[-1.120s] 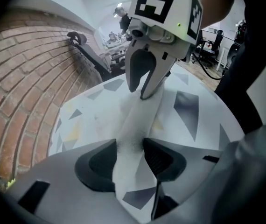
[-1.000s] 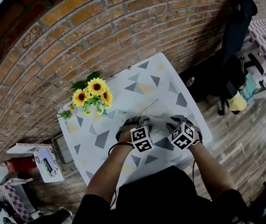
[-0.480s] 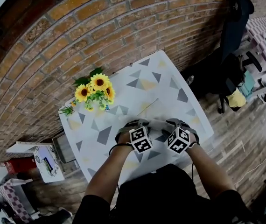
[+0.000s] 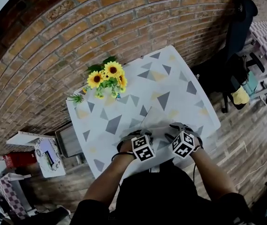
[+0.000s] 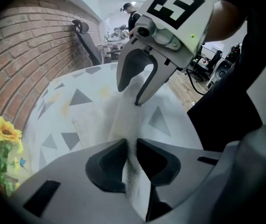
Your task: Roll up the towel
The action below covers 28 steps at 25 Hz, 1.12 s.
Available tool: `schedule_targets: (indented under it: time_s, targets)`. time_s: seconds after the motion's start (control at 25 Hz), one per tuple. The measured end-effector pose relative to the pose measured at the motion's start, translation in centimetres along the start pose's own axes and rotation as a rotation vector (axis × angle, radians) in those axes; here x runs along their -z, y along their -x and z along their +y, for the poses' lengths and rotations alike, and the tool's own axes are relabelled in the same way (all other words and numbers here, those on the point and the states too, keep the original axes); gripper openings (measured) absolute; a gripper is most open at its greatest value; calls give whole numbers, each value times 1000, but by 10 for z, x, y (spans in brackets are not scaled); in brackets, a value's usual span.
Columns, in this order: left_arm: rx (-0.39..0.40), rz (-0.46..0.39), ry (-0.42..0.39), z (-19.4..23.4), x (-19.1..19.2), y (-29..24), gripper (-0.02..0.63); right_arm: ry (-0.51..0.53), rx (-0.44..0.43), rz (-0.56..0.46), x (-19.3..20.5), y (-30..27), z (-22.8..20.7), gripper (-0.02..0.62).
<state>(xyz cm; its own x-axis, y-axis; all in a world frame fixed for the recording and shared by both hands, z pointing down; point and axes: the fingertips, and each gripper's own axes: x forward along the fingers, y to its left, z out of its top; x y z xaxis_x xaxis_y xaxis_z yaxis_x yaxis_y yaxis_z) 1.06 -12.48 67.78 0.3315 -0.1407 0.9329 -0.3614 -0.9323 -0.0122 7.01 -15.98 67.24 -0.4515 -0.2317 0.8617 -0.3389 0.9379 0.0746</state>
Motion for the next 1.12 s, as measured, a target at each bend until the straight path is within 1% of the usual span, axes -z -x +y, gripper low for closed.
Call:
schedule_targets:
  time_s: [0.12,0.16,0.24,0.32,0.4,0.52,0.6,0.68,0.76,0.88,1.0,1.12]
  targets:
    - [52,-19,43,-18,10,8,77,33,7,-73,-19,13,21,209]
    - [72,-24,47,-24,13,10,75,45,0,-92,-26,16,29,209]
    - [109,-23,28,-36,19,14,75,82,-30,-101,-32,17,51,215]
    - [146,-19,8,-46,25,16,75,134,-71,-76,-31,12,74,230]
    - [175,-21,10,-52,29,17,75,182,-103,-39,-26,5,93,236]
    - [193,-29,21,-52,31,16,75,221,-120,15,-18,-4,106,236]
    - [171,-31,-1,-47,31,17,80,222,-113,29,-17,-6,104,220]
    - [122,-28,-44,-39,29,18,105,208,-106,26,-19,-5,97,189]
    - [69,-30,-74,-31,27,19,134,190,-107,19,-23,-3,88,178]
    - [7,-34,-94,-20,23,21,170,160,-115,13,-25,-2,77,173]
    - [-46,-36,-123,-11,18,25,178,148,-114,8,-28,-2,66,169]
    - [-61,-40,-144,-7,13,29,178,157,-112,13,-31,-5,57,167]
